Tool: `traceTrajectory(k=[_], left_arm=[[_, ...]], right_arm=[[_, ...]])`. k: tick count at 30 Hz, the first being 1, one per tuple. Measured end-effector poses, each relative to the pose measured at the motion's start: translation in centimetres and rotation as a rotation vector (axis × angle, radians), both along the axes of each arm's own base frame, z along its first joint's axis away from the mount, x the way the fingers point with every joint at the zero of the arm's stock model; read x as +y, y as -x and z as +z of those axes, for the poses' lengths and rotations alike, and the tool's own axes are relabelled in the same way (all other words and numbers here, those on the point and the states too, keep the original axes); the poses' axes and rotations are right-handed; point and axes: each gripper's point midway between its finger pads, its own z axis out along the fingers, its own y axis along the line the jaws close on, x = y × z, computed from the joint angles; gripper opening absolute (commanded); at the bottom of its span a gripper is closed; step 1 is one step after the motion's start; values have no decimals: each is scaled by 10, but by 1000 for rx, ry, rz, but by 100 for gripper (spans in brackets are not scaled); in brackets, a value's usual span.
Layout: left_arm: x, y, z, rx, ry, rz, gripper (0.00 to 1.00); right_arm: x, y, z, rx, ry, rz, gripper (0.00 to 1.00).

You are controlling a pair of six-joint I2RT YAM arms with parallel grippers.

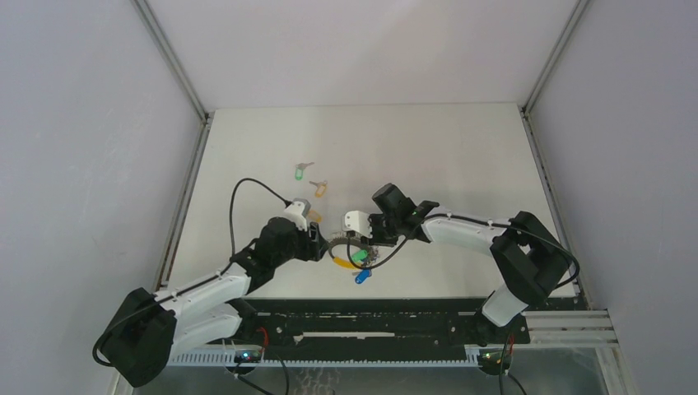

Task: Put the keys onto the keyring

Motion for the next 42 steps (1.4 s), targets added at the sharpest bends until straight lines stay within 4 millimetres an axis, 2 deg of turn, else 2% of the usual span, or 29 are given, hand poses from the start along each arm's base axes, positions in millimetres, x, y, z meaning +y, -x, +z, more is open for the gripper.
traceTrajectory(k=[8, 21, 26, 30, 37, 42], left_arm=[[-2, 1, -7, 23, -4, -7, 58], [-3, 6, -21, 73, -23, -24, 53], [-3, 7, -29, 95, -36, -27, 52], [-3, 6, -29, 94, -39, -27, 52], [-3, 5, -31, 91, -52, -31, 53], [-8, 3, -25, 69, -29, -53, 55]], right_arm=[[0, -6, 3, -20, -8, 20, 30], [5, -8, -20, 42, 49, 40, 29], [8, -4, -20, 60, 31, 51, 19], [10, -1, -19, 76, 19, 52, 1], [10, 5, -18, 132, 6, 4, 0], [13, 11, -5, 187, -35, -82, 0]])
